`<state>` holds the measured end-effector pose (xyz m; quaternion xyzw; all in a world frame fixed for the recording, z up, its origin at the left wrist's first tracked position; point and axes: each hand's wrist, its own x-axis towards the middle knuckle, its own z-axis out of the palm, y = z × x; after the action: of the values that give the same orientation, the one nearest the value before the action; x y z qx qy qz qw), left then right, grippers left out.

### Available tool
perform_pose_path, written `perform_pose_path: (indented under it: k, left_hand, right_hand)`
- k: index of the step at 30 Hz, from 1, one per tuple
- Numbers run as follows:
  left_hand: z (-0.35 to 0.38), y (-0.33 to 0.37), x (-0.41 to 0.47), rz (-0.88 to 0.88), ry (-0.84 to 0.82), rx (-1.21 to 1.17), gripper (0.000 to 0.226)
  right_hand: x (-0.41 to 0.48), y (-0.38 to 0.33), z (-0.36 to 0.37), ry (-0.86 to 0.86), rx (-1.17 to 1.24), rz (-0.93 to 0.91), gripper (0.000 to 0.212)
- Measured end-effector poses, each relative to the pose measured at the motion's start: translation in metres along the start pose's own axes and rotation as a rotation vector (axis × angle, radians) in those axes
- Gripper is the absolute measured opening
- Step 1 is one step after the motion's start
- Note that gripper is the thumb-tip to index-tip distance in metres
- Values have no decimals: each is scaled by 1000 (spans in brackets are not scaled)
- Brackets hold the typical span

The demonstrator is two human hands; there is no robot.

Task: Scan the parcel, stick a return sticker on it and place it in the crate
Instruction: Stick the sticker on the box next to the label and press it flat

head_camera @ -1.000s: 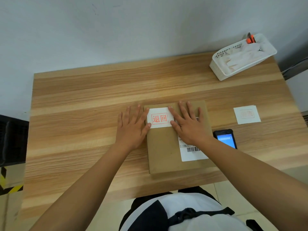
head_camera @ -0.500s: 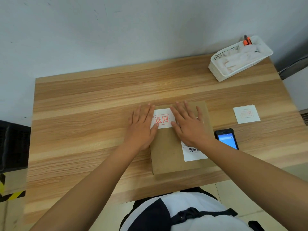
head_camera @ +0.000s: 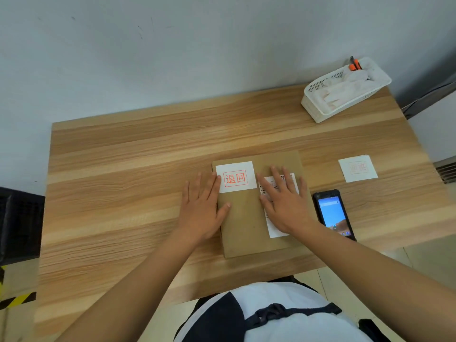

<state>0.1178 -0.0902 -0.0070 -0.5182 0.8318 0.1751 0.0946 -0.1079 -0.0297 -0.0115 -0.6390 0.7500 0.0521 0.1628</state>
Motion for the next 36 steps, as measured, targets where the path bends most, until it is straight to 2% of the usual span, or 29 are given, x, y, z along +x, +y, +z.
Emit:
perform_pose_path:
  k: [4,13,21,36]
  left_hand:
    - [5,8,-23,14,-32,-8,81]
    - [15,12,-48,15,-25,-41,80]
    - [19,10,-48,28,-42,-66,79]
    - [3,26,-43,-58,-137,-36,78]
  right_hand:
    - [-21,-9,11,5,56,11,65]
    - [-37,-18,19,-15,69,36,67]
    - [-38,-21,19,-16,68,41,60]
    - [-31,8,-12,-186,137,-116,63]
